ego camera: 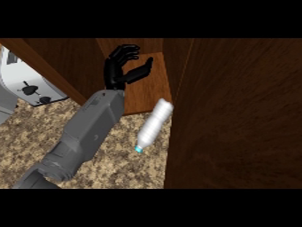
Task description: Pick up the bottled water, place it into the cabinet and close the cabinet
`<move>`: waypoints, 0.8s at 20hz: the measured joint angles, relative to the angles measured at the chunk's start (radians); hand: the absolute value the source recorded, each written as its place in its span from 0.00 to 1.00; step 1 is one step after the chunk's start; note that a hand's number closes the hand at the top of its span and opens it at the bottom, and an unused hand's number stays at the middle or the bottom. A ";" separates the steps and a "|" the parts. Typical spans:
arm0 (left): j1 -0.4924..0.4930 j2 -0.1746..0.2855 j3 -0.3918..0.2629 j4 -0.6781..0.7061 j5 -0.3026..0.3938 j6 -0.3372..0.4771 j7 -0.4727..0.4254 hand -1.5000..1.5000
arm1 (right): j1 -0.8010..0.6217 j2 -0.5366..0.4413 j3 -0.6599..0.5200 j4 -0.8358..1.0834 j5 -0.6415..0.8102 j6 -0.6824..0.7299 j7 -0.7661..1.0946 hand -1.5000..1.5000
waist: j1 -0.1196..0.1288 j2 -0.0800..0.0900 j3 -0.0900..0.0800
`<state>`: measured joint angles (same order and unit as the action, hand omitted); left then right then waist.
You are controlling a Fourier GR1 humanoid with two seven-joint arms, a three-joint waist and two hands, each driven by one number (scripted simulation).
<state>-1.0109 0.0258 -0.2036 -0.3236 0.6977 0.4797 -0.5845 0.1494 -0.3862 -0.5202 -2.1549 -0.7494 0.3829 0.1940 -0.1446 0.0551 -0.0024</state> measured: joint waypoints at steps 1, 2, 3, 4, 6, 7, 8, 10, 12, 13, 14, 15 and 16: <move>-0.009 -0.001 0.007 0.015 0.001 -0.005 -0.010 0.00 | -0.001 -0.001 -0.002 0.002 -0.002 0.002 -0.001 0.00 | 0.000 0.000 0.000; -0.020 0.001 0.011 0.031 0.000 -0.008 -0.016 0.00 | 0.000 0.000 0.000 0.007 -0.001 0.004 -0.001 0.00 | 0.000 0.001 0.000; -0.028 0.002 0.016 0.046 -0.001 -0.012 -0.023 0.00 | -0.002 -0.002 -0.003 0.010 -0.004 0.004 0.000 0.00 | -0.001 0.002 0.000; -0.037 0.005 0.020 0.059 0.000 -0.016 -0.027 0.00 | 0.001 -0.004 -0.008 0.012 -0.010 0.010 -0.001 0.00 | -0.005 0.002 0.000; -0.051 0.005 0.028 0.085 -0.001 -0.021 -0.038 0.00 | 0.002 -0.008 -0.010 0.010 -0.014 0.015 0.000 0.00 | -0.009 0.003 0.000; -0.061 0.003 0.031 0.096 -0.001 -0.022 -0.041 0.00 | -0.002 -0.011 -0.010 0.010 -0.016 0.014 0.002 0.00 | -0.010 0.005 0.000; -0.066 -0.002 0.034 0.107 -0.002 -0.022 -0.050 0.00 | -0.004 -0.013 -0.011 0.016 -0.015 0.017 0.001 0.00 | -0.010 0.006 0.000; -0.074 0.001 0.038 0.128 -0.005 -0.026 -0.063 0.00 | -0.005 -0.013 -0.012 0.021 -0.012 0.023 -0.003 0.00 | -0.008 0.006 0.000; -0.090 0.002 0.035 0.149 -0.014 -0.024 -0.069 0.00 | -0.003 -0.015 -0.013 0.020 -0.014 0.032 -0.004 0.00 | -0.012 0.006 0.000; -0.094 -0.003 0.034 0.157 -0.018 -0.024 -0.078 0.00 | -0.002 -0.016 -0.015 0.017 -0.016 0.031 -0.003 0.00 | -0.013 0.005 0.000; -0.100 -0.005 0.032 0.164 -0.023 -0.020 -0.088 0.00 | -0.002 -0.014 -0.016 0.019 -0.017 0.035 -0.006 0.00 | -0.013 0.005 0.000; -0.106 -0.008 0.031 0.171 -0.026 -0.024 -0.094 0.00 | 0.001 -0.012 -0.014 0.015 -0.016 0.036 -0.006 0.00 | -0.014 0.005 0.000; -0.111 -0.007 0.030 0.176 -0.030 -0.035 -0.097 0.00 | -0.002 -0.016 -0.016 0.012 -0.021 0.034 -0.002 0.00 | -0.011 0.004 0.000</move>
<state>-1.1217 0.0186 -0.1739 -0.1478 0.6679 0.4445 -0.6815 0.1473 -0.4027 -0.5363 -2.1427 -0.7708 0.4170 0.1919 -0.1561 0.0591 -0.0025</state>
